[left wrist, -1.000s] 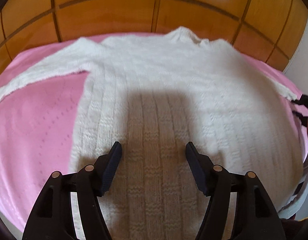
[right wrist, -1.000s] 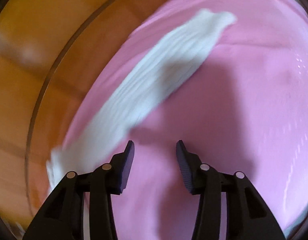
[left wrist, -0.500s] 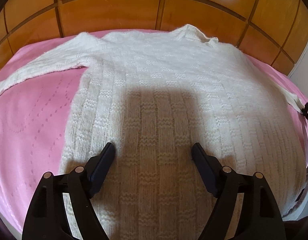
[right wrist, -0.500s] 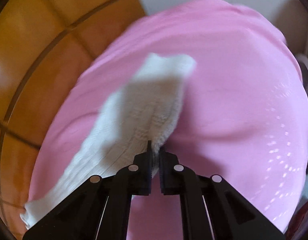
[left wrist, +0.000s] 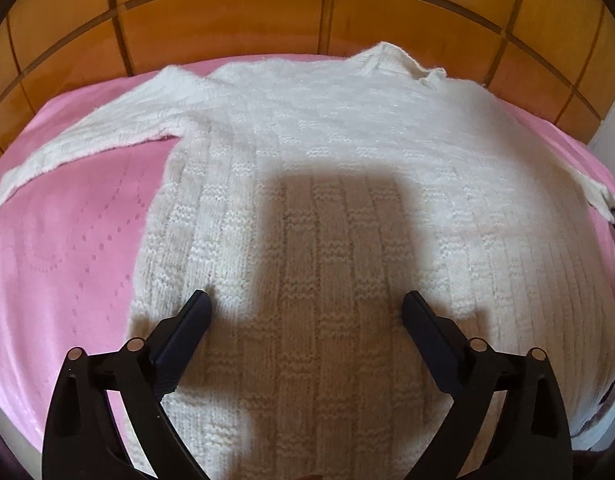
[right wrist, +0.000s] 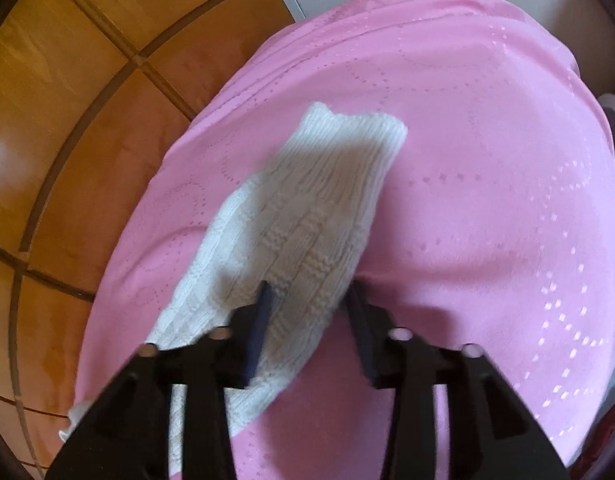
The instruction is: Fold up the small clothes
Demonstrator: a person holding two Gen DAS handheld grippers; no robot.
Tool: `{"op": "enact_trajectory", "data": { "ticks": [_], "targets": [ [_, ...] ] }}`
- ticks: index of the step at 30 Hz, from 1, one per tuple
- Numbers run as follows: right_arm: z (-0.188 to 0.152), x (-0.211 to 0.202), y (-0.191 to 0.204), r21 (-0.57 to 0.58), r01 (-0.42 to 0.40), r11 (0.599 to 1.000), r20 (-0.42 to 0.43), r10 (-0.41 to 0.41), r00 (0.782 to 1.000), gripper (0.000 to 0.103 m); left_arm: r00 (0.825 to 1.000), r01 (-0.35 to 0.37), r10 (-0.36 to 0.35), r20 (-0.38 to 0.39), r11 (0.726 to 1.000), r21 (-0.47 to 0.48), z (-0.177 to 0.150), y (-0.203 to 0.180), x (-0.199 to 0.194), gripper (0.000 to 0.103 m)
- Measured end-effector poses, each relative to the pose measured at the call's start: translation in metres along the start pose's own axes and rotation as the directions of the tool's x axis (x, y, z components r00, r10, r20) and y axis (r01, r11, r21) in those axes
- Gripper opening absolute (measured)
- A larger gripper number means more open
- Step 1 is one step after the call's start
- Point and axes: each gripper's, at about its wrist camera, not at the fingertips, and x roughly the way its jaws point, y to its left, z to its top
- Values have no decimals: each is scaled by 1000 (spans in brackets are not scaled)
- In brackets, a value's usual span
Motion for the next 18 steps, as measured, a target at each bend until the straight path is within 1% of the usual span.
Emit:
{"op": "enact_trajectory", "data": {
  "ticks": [2, 4, 6, 9, 11, 15, 16, 18],
  "targets": [
    [1, -4, 13, -78, 33, 996, 22, -32, 999, 6, 1000, -5, 5, 4, 1000, -13, -2, 1, 1, 99],
    [-3, -13, 23, -143, 43, 989, 48, -36, 998, 6, 1000, -11, 12, 11, 1000, -11, -3, 1, 1, 99],
    [-5, -20, 32, -173, 46, 984, 67, -34, 997, 6, 1000, -16, 16, 14, 1000, -12, -4, 1, 2, 99],
    [-12, -31, 49, -221, 16, 975, 79, 2, 997, 6, 1000, -19, 19, 15, 1000, -14, -4, 0, 1, 99],
    [-21, -39, 66, -268, -19, 963, 76, 41, 996, 6, 1000, -17, 17, 18, 1000, -14, -5, -1, 1, 99],
    [-46, -53, 113, -407, -73, 910, 61, 107, 992, 6, 1000, -14, 14, 23, 1000, -14, -6, 0, 1, 99],
    [-56, -56, 125, -444, -87, 892, 53, 123, 991, 6, 1000, -14, 15, 23, 1000, -13, -6, 0, 1, 99],
    [-80, -62, 156, -538, -121, 834, 20, 157, 987, 5, 1000, -11, 11, 23, 1000, -12, -6, 0, 1, 99]
  ]
}}
